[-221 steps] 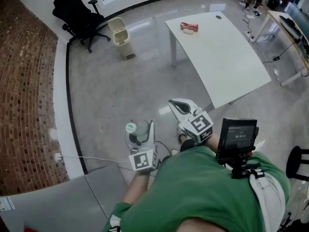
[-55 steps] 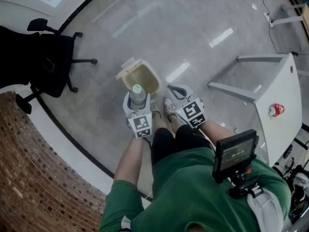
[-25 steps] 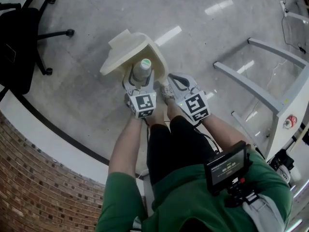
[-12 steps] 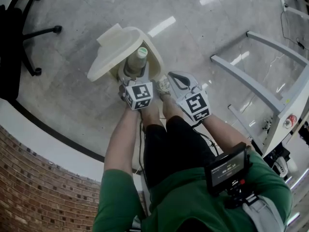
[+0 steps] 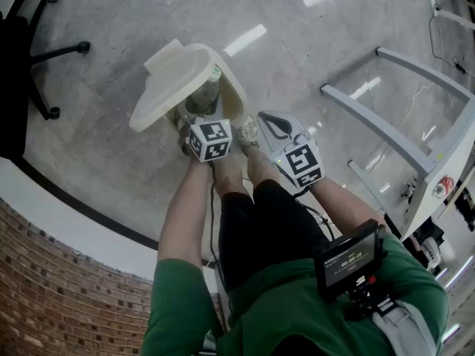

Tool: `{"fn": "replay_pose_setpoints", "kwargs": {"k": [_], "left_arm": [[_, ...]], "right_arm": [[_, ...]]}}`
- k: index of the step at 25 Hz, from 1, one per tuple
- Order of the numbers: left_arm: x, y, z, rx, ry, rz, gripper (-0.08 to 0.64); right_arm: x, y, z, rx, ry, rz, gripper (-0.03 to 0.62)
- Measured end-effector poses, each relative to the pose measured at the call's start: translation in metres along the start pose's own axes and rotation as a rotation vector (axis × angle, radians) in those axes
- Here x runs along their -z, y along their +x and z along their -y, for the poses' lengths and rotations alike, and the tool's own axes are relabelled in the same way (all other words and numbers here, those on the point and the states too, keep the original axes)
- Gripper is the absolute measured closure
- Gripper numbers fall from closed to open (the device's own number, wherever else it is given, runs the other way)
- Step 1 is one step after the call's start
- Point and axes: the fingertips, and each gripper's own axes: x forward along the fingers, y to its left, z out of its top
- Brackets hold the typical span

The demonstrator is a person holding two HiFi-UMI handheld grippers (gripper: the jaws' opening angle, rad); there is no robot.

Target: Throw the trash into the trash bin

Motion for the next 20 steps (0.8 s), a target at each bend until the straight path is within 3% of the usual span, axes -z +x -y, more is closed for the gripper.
{"fn": "replay_pose_setpoints", "kwargs": {"k": [9, 20], "left_arm": [[0.008, 0.01, 0.002, 0.02, -0.046, -0.074, 0.219], [0.006, 0.008, 0.003, 0.038, -0.028, -0.096, 0.176]], "right_arm": [[0.0, -0.001, 0.005, 0.004, 0.009, -0.002, 0.589], [-0.003, -0.004, 0.007, 0.007, 0.022, 0.006, 0.589]]}}
